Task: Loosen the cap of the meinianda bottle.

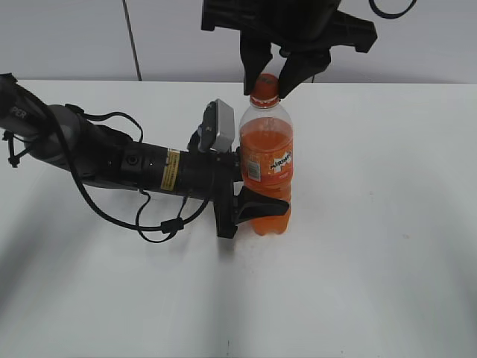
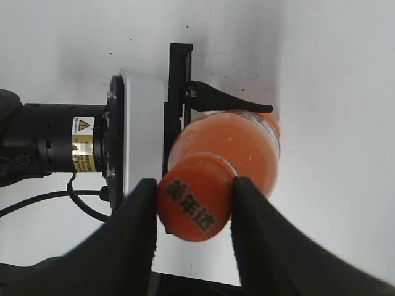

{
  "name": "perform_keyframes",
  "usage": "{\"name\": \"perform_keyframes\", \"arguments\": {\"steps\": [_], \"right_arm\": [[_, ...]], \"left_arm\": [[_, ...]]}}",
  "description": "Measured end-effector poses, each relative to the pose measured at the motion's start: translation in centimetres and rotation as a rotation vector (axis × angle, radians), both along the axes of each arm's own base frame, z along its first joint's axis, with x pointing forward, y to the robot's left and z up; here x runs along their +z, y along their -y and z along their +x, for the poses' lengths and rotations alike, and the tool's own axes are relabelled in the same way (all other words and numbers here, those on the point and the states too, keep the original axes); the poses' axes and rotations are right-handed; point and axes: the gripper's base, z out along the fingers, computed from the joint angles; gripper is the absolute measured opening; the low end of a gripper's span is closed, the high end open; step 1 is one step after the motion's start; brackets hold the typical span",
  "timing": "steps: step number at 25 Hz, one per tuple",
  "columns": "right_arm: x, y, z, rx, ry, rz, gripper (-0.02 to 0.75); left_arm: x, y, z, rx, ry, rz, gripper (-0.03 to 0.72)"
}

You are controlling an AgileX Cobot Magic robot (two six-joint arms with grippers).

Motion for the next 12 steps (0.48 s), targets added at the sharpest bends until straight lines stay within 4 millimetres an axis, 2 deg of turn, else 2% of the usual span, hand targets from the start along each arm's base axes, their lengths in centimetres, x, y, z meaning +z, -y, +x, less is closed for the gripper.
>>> {"name": "perform_keyframes", "arguments": {"steps": [7, 12], "right_arm": [[-0.03, 0.0, 0.02, 0.046, 0.011, -0.014, 0.279], [-0.05, -0.03, 0.04, 0.231, 0.056, -0.063, 0.278]], "left_arm": [[0.0, 0.0, 0.01, 0.001, -0.001, 0.0, 0.398], [0.0, 0.0, 0.0, 0.0, 0.0, 0.0, 0.398]]}}
